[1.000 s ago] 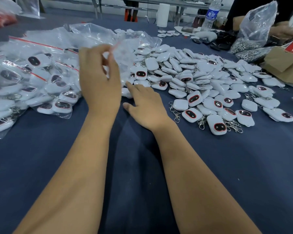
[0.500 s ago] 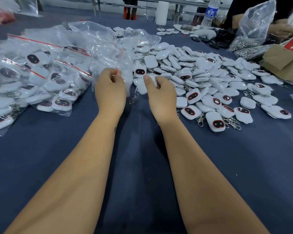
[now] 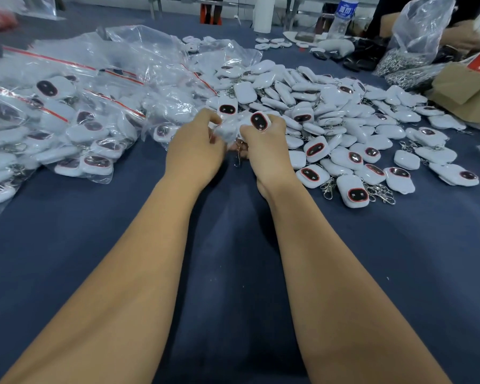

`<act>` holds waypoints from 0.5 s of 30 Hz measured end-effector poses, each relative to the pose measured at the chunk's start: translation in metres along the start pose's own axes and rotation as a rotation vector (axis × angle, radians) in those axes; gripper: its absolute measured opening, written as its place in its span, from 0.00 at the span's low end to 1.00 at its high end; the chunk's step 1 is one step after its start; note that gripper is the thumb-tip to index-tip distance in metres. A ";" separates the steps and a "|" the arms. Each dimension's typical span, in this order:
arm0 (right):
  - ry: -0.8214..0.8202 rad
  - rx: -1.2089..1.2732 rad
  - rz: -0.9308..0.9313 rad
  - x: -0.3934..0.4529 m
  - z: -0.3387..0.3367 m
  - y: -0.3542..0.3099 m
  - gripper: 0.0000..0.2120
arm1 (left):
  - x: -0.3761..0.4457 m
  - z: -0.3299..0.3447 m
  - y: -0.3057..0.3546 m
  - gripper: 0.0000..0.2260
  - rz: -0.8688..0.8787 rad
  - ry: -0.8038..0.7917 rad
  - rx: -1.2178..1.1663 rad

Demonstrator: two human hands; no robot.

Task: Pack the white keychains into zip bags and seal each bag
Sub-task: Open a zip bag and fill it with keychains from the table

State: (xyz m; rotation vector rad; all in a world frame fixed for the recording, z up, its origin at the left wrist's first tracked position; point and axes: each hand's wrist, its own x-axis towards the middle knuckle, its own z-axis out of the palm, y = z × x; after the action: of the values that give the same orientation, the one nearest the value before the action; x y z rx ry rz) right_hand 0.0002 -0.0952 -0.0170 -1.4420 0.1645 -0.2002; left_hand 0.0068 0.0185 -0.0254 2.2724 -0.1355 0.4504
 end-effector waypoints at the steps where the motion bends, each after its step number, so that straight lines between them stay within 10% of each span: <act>1: 0.014 -0.020 -0.019 0.000 -0.002 0.000 0.12 | 0.000 -0.001 -0.001 0.11 -0.021 0.017 -0.034; 15: -0.148 -0.099 -0.103 -0.004 -0.002 -0.003 0.07 | 0.004 -0.003 -0.001 0.06 -0.135 0.017 -0.291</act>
State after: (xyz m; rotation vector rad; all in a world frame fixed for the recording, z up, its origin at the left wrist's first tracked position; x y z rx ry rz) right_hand -0.0047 -0.0964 -0.0146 -1.5596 -0.0213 -0.1709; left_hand 0.0094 0.0215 -0.0227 1.9774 -0.0359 0.3536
